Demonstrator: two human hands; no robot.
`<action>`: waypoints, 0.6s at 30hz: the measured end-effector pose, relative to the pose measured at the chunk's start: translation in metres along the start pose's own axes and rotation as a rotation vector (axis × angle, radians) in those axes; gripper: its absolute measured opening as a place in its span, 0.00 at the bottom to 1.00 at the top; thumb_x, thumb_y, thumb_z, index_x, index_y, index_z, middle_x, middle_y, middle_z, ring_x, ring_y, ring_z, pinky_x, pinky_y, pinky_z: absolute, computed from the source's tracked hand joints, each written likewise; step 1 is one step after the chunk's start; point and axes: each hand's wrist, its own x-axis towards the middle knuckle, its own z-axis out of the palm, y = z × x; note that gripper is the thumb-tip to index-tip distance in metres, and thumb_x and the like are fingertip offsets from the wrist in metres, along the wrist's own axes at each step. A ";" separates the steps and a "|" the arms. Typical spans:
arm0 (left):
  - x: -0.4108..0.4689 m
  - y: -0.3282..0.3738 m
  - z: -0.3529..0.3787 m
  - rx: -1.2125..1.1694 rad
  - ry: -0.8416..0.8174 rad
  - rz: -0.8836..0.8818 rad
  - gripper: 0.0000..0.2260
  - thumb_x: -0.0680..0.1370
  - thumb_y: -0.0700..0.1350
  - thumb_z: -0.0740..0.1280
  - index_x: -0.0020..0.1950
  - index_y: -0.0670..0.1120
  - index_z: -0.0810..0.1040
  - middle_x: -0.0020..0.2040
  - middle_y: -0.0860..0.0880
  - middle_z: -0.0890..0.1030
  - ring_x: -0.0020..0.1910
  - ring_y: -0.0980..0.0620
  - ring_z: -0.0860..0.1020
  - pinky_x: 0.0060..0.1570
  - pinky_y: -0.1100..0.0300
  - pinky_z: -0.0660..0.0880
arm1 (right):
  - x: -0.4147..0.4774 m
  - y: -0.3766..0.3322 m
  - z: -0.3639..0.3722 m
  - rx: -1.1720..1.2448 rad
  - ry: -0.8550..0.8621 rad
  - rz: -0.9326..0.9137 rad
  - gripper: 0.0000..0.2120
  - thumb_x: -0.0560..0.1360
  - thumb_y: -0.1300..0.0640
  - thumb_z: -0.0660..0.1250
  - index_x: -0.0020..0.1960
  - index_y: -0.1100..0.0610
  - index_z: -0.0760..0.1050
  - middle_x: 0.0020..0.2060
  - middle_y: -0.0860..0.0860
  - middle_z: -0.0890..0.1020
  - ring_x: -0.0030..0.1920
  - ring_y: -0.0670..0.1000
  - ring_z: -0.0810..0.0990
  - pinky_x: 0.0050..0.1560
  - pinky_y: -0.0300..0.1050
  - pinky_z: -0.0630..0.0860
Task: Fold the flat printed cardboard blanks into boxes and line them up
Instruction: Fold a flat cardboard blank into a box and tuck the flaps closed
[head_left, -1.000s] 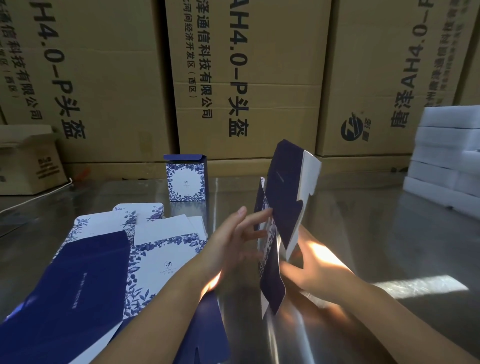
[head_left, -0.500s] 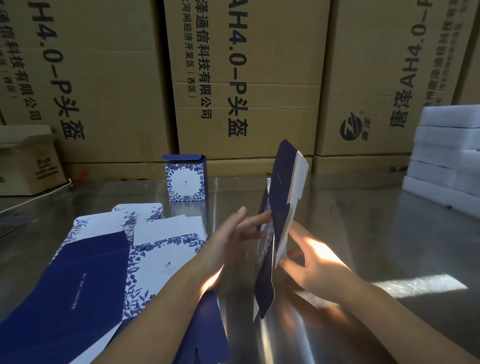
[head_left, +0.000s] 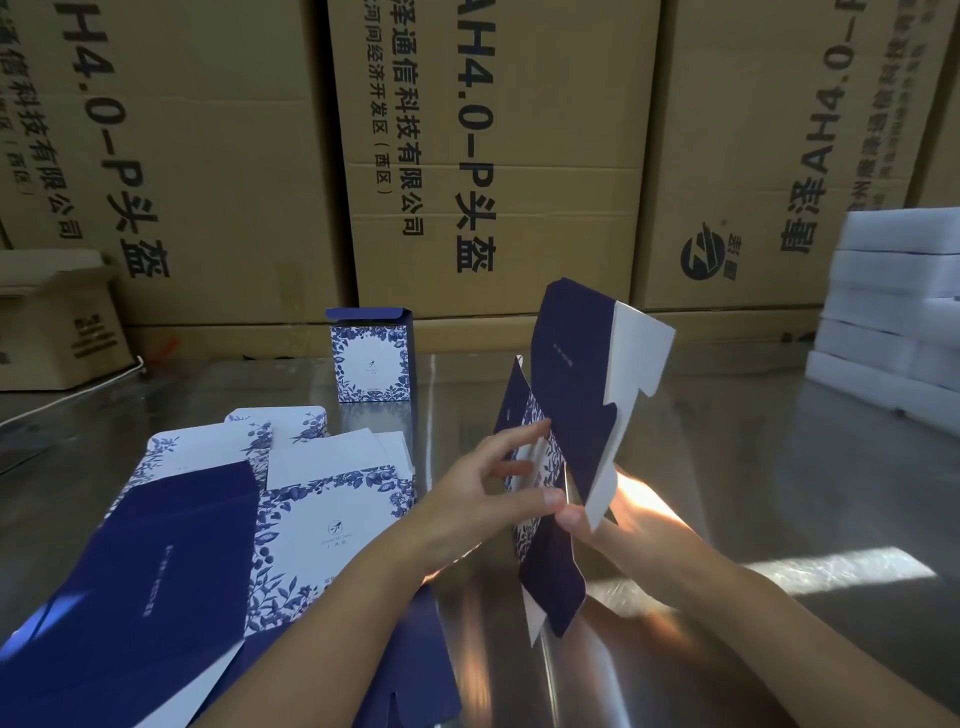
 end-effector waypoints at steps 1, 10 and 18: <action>0.000 0.000 -0.001 -0.007 0.003 0.002 0.32 0.60 0.61 0.70 0.63 0.65 0.70 0.68 0.59 0.70 0.63 0.61 0.72 0.62 0.56 0.72 | 0.000 -0.002 0.001 -0.008 0.023 -0.014 0.30 0.63 0.22 0.57 0.64 0.22 0.55 0.60 0.26 0.71 0.60 0.32 0.72 0.52 0.27 0.70; 0.000 -0.003 0.002 0.060 -0.083 -0.001 0.43 0.58 0.58 0.78 0.69 0.65 0.62 0.68 0.64 0.68 0.67 0.63 0.68 0.64 0.48 0.71 | 0.004 -0.005 0.001 -0.053 0.173 -0.016 0.35 0.67 0.32 0.56 0.72 0.42 0.64 0.60 0.35 0.76 0.58 0.34 0.74 0.58 0.34 0.71; -0.001 0.000 0.000 -0.064 -0.116 -0.033 0.38 0.64 0.44 0.71 0.72 0.59 0.61 0.70 0.56 0.68 0.63 0.61 0.72 0.51 0.66 0.74 | 0.003 -0.011 -0.001 -0.066 0.186 0.054 0.42 0.61 0.27 0.54 0.73 0.37 0.57 0.64 0.39 0.72 0.61 0.43 0.73 0.63 0.40 0.69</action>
